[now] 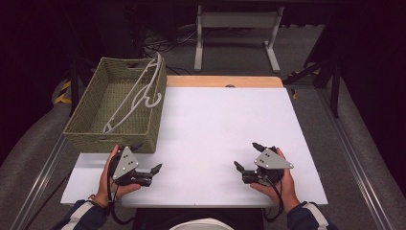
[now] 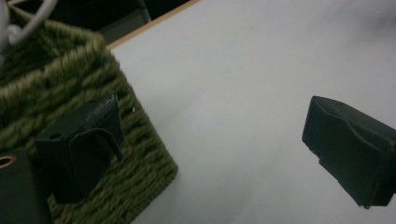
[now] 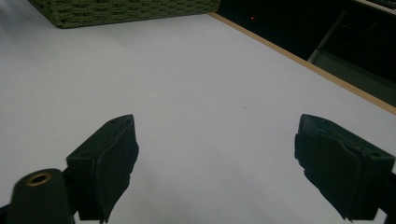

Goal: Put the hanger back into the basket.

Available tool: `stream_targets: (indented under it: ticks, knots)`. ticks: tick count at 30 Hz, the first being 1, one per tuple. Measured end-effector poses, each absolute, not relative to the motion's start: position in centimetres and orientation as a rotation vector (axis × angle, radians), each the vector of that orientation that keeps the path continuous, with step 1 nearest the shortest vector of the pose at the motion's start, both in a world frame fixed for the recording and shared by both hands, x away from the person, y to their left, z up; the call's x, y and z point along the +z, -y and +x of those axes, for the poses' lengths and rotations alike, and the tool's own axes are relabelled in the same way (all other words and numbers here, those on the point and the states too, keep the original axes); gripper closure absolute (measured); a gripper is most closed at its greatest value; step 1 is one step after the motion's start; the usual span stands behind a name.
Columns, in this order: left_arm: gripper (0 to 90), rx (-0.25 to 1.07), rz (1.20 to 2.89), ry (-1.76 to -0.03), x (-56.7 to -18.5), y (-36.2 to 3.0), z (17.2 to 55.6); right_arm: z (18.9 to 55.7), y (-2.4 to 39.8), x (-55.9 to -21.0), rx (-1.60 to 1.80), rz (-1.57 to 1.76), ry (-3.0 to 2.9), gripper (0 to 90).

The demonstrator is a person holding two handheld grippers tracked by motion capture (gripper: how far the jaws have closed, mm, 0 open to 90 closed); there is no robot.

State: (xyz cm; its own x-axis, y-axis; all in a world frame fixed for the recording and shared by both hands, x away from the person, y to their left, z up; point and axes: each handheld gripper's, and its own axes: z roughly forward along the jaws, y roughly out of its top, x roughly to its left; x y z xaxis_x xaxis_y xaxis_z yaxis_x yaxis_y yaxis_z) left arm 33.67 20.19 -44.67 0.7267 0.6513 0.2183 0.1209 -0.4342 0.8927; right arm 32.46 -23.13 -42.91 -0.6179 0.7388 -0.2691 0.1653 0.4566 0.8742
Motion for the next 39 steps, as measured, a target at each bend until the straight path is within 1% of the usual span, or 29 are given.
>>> stream_targets:
  ticks: [2,3,8,14,19,39]
  knots:
    - [5.8,0.669,1.963,-0.604,-45.02,-20.41,33.68,32.43,23.16,-42.98,1.137,0.751,-2.063,14.0]
    - [5.9,0.685,1.982,-0.609,-45.23,-20.65,33.66,32.42,23.34,-43.22,1.133,0.75,-2.065,14.1]
    - [5.9,0.665,1.967,-0.636,-45.39,-20.97,33.81,32.72,23.73,-43.4,1.136,0.767,-2.064,14.1]
    - [5.7,0.688,1.982,-0.617,-45.29,-20.7,33.55,32.58,23.71,-43.5,1.121,0.742,-2.071,14.2]
    - [5.6,0.706,1.964,-0.62,-45.04,-20.74,33.47,32.76,23.85,-43.56,1.122,0.747,-2.074,14.3]
    - [5.3,0.677,1.965,-0.603,-45.01,-20.63,33.35,32.85,23.92,-43.45,1.107,0.765,-2.044,13.8]
